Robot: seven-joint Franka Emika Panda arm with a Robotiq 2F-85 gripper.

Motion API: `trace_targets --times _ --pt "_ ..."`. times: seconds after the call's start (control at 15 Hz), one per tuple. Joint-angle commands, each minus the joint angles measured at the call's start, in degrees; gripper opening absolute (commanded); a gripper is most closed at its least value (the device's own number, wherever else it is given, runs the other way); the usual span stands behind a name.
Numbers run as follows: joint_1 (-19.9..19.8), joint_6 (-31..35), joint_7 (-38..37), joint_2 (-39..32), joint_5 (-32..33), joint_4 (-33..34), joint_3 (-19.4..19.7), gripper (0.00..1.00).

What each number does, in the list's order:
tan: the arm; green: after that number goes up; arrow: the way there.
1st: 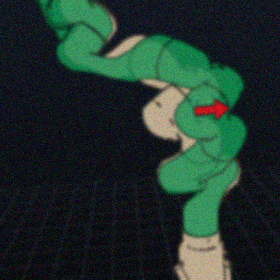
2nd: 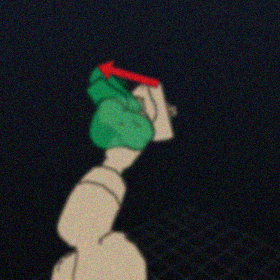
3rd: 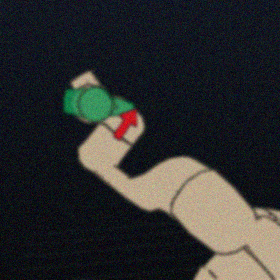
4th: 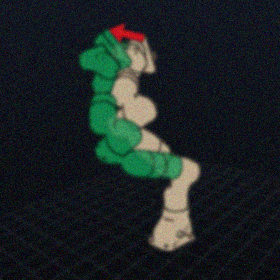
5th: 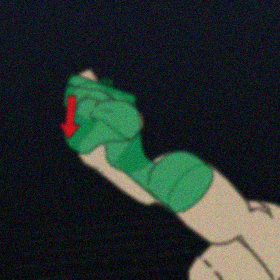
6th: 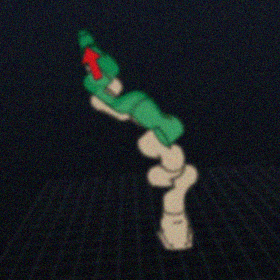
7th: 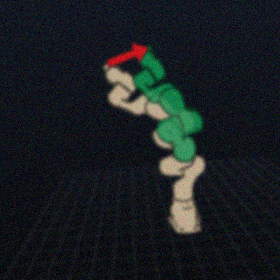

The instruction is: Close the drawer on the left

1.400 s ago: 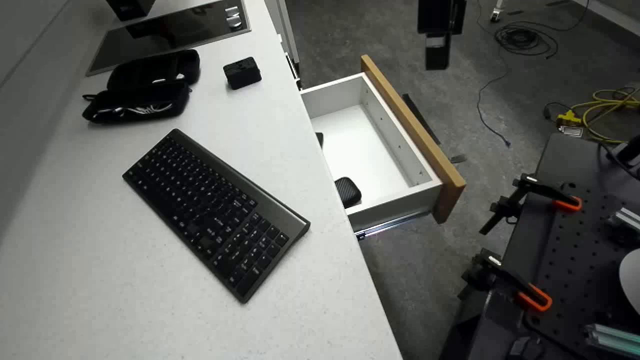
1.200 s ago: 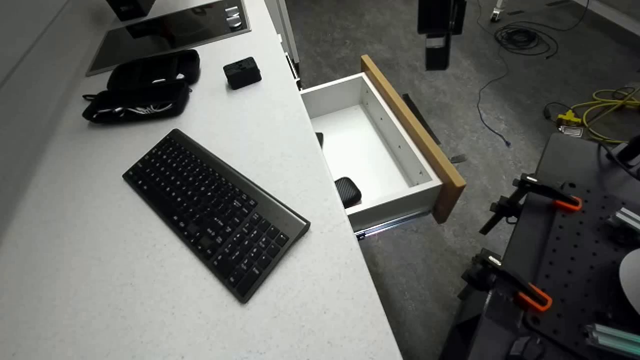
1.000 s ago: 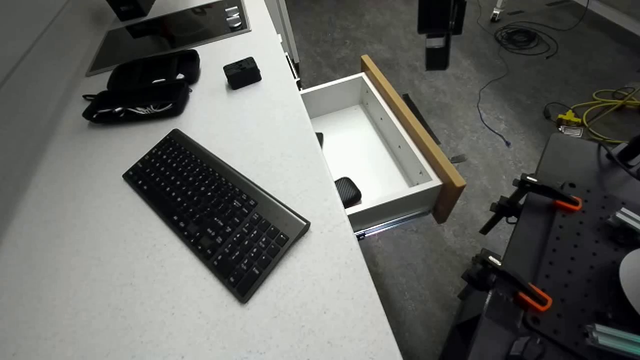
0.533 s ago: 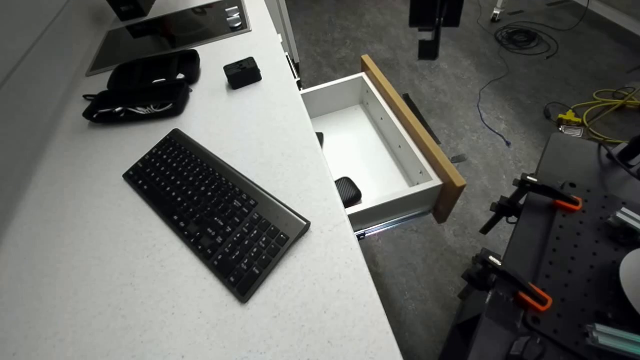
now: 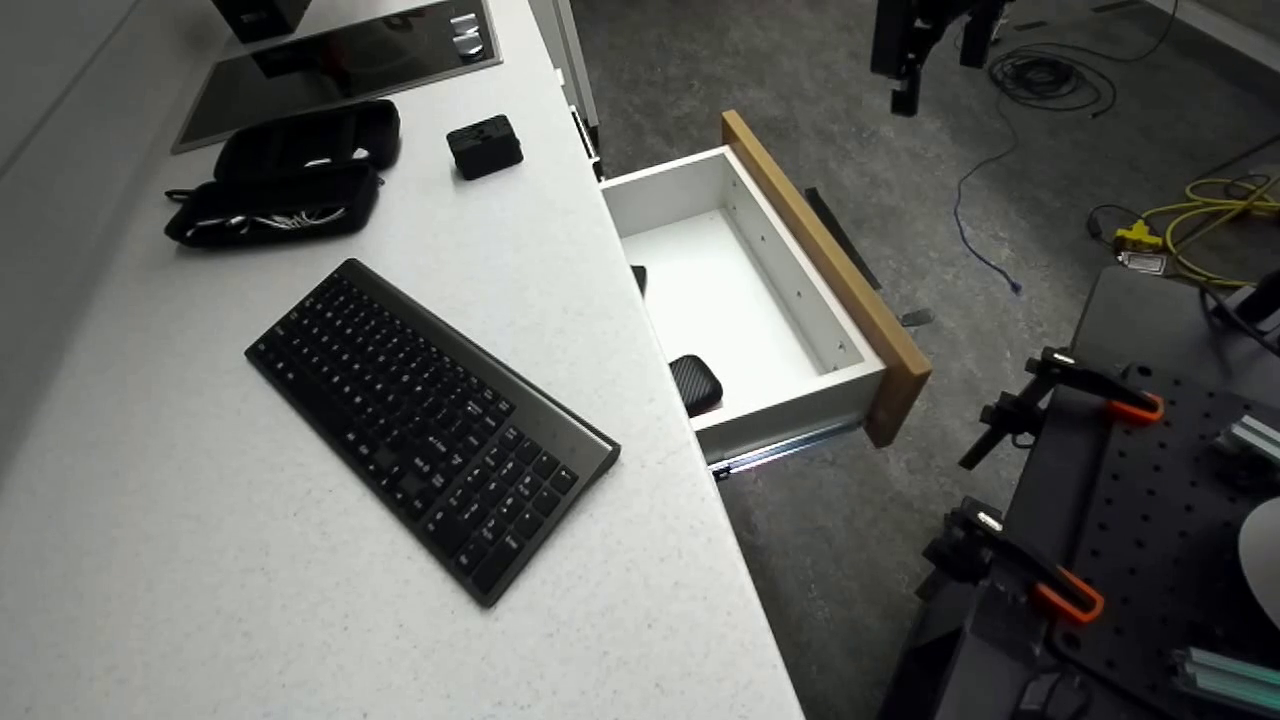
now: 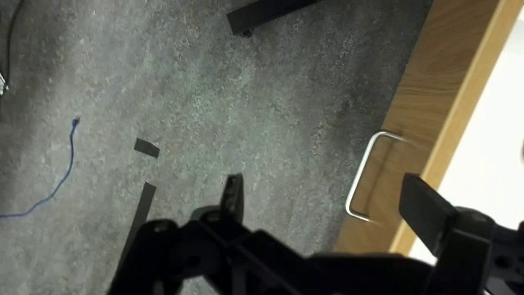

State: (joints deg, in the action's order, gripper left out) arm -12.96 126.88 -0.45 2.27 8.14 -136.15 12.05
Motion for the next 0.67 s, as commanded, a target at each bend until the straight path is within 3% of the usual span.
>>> trace_targets --times 0.0,0.07,0.13,0.6 --pt "-0.7 2.1 -5.5 -9.4 0.8 3.7 1.2 1.00" --pt "-0.6 0.9 -5.3 -10.6 -0.4 4.4 1.4 1.00" --pt "-0.5 1.5 -3.2 -7.0 0.0 1.7 1.4 1.00" --pt "-0.4 1.4 -4.3 -10.7 0.0 3.9 1.5 1.00"
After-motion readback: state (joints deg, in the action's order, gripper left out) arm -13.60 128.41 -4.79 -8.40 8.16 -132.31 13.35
